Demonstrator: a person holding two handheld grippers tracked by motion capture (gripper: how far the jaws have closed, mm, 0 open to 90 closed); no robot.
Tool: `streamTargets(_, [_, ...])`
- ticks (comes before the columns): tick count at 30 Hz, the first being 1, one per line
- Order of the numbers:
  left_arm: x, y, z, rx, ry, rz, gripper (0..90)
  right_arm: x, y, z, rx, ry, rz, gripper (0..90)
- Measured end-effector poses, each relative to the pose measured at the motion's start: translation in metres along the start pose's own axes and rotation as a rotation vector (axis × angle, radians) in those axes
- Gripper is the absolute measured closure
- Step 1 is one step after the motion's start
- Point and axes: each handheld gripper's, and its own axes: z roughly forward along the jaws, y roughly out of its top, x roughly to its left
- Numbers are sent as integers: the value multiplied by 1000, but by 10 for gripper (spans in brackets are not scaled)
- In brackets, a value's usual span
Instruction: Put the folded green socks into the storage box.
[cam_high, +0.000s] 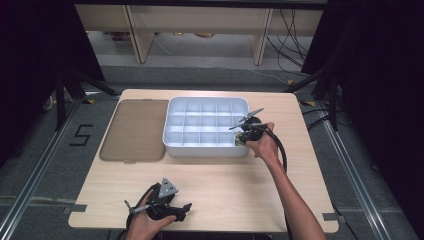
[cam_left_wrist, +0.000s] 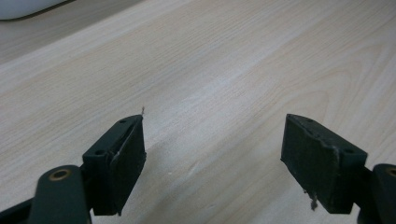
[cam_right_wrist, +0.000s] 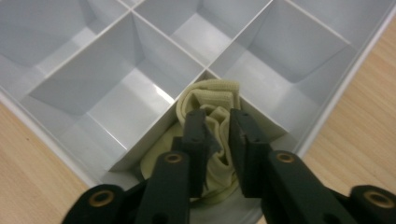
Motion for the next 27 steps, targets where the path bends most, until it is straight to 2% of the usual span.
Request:
streamTargets(1, [0,0,1,-1,-3,-17,212,0,0,-2,-11,3,13,729])
streamTargets(3, [0,0,0,-4,1,-5,212,-2,0,-7,-41,0,22,698])
streamTargets(4, [-1,0,1,-6,-2,-23,212,-5,-1,-10,-66,-11,16,676])
streamTargets(5, [0,0,0,-3,0,-16,212,-5,0,-14,-71,-12,35,656])
streamTargets(6, [1,0,0,0,1,2,212,-7,-1,-17,-79,-3,37,635])
streamTargets(7, [1,0,0,3,3,0,212,-7,-1,-20,-96,4,58,632])
streamTargets(8, [1,0,0,7,4,7,212,-8,-2,-24,-107,18,56,633])
streamTargets(9, [1,0,0,-1,4,-1,212,-7,-2,-28,-127,22,84,631])
streamTargets(10, [1,0,0,-1,5,-3,212,-7,-2,-31,-133,29,89,630])
streamTargets(11, [1,0,0,-1,5,-2,212,-9,-2,-34,-130,29,80,631])
streamTargets(14, [2,0,0,3,6,-2,212,-10,-4,-41,-164,26,81,630])
streamTargets(15, [2,0,0,1,2,-16,212,-12,-4,-43,-172,23,50,629])
streamTargets(16, [2,0,0,-3,5,-16,212,-9,-5,-45,-185,28,80,623])
streamTargets(18, [3,0,0,-3,4,-10,211,-12,-6,-48,-200,37,46,623])
streamTargets(20, [3,0,1,-2,3,-25,211,-10,-8,-55,-200,46,66,619])
streamTargets(21, [3,0,1,-4,4,-23,211,-11,-9,-54,-228,47,51,619])
streamTargets(22, [2,0,0,-5,4,-21,211,-11,-10,-57,-214,48,64,618])
streamTargets(23, [2,0,0,-4,4,-18,211,-11,-12,-56,-257,45,49,618])
streamTargets(25, [3,0,-1,1,5,-10,211,-9,-13,-62,-229,55,70,614])
streamTargets(26, [3,0,-1,1,6,-10,211,-10,-14,-63,-237,57,53,611])
streamTargets(27, [3,0,-1,0,6,-9,211,-8,-15,-65,-237,57,76,609])
